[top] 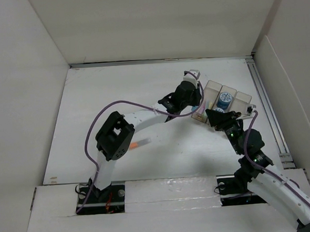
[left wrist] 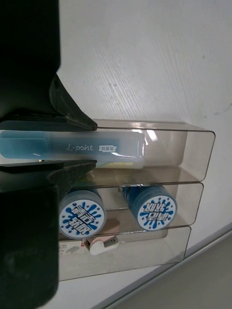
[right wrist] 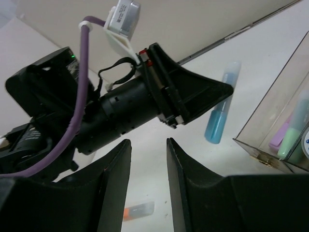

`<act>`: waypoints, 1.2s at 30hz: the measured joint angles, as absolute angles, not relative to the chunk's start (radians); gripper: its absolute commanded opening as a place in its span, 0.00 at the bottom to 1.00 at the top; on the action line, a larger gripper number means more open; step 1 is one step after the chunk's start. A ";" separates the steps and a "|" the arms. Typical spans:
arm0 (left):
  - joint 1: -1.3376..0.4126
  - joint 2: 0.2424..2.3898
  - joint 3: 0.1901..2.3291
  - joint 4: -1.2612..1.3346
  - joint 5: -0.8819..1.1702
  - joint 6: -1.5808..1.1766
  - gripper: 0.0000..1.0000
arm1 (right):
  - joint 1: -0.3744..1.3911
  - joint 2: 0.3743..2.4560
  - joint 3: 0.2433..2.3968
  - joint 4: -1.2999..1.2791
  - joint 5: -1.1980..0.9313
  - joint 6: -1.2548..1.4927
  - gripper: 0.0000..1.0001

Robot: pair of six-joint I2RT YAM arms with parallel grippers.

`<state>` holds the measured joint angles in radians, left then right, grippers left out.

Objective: Organize the desk

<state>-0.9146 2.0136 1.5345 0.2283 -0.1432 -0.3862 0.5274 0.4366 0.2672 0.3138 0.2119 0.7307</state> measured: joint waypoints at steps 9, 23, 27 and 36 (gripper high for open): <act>-0.907 2.167 1.689 0.268 -0.043 -0.404 0.01 | 0.527 0.422 0.267 0.313 0.213 0.738 0.41; -0.901 2.269 1.772 0.298 0.056 -0.428 0.49 | 0.527 0.437 0.267 0.313 0.211 0.738 0.42; -0.894 2.242 1.707 0.353 0.053 -0.430 0.55 | 0.527 0.440 0.267 0.313 0.210 0.738 0.42; -0.744 1.982 1.336 0.449 0.060 -0.482 0.54 | 0.527 0.443 0.267 0.314 0.210 0.738 0.42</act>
<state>-0.7441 1.9820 1.3361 0.4488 0.0597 -0.4820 0.5274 0.4435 0.2672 0.3141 0.2100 0.7376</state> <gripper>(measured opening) 0.545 0.416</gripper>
